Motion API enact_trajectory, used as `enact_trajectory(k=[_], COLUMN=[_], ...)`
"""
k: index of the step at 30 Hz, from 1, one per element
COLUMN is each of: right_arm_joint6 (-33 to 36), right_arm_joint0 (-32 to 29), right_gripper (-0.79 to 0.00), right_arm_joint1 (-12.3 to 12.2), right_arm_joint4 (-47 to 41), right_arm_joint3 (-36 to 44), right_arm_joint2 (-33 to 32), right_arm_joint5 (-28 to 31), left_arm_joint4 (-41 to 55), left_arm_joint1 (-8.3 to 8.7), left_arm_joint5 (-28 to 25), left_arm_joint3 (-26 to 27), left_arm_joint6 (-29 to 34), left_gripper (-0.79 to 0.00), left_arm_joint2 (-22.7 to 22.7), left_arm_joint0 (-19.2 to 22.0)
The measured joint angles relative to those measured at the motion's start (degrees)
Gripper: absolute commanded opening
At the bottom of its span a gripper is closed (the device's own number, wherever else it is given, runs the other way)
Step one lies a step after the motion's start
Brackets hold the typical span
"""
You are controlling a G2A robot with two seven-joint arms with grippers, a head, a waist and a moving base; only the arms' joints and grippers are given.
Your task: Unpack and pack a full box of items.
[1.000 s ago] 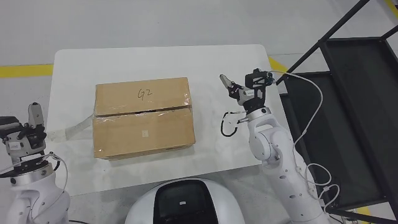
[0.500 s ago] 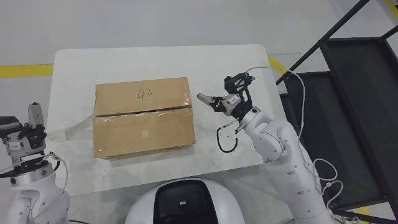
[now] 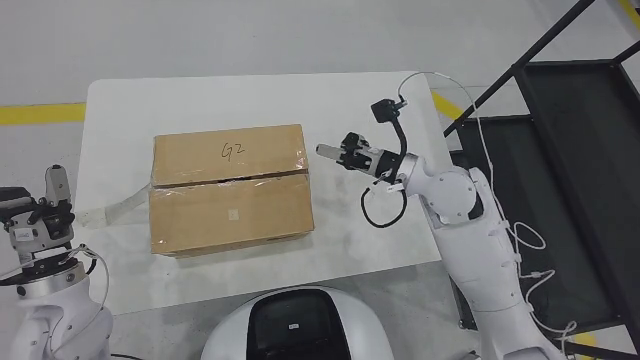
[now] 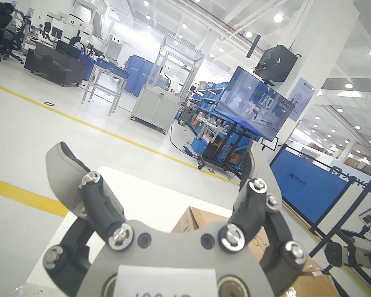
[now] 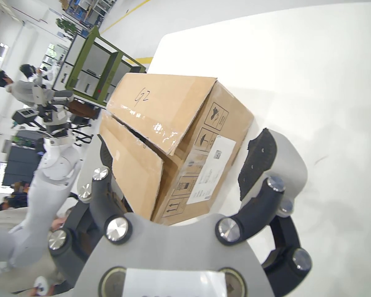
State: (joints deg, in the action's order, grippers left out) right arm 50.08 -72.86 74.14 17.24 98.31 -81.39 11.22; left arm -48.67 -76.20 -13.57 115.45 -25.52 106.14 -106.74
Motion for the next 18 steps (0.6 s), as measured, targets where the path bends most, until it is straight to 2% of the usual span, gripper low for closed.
enact_trajectory(k=[9,18], right_arm_joint6=[4.3,9.3], right_arm_joint0=[5.9,9.4], right_gripper=[0.000,0.000], right_arm_joint1=[0.2,0.2], right_arm_joint4=[-11.9,-20.8], right_arm_joint3=[-8.4,-11.7], right_arm_joint2=[3.1,6.3], right_arm_joint5=[0.4,1.8], left_arm_joint4=[0.0,0.0], left_arm_joint1=[0.00,0.00], left_arm_joint5=[0.0,0.0], left_arm_joint3=[0.0,0.0], left_arm_joint6=[0.0,0.0], left_gripper=[0.000,0.000], left_arm_joint2=[0.0,0.0], left_arm_joint0=[0.0,0.0])
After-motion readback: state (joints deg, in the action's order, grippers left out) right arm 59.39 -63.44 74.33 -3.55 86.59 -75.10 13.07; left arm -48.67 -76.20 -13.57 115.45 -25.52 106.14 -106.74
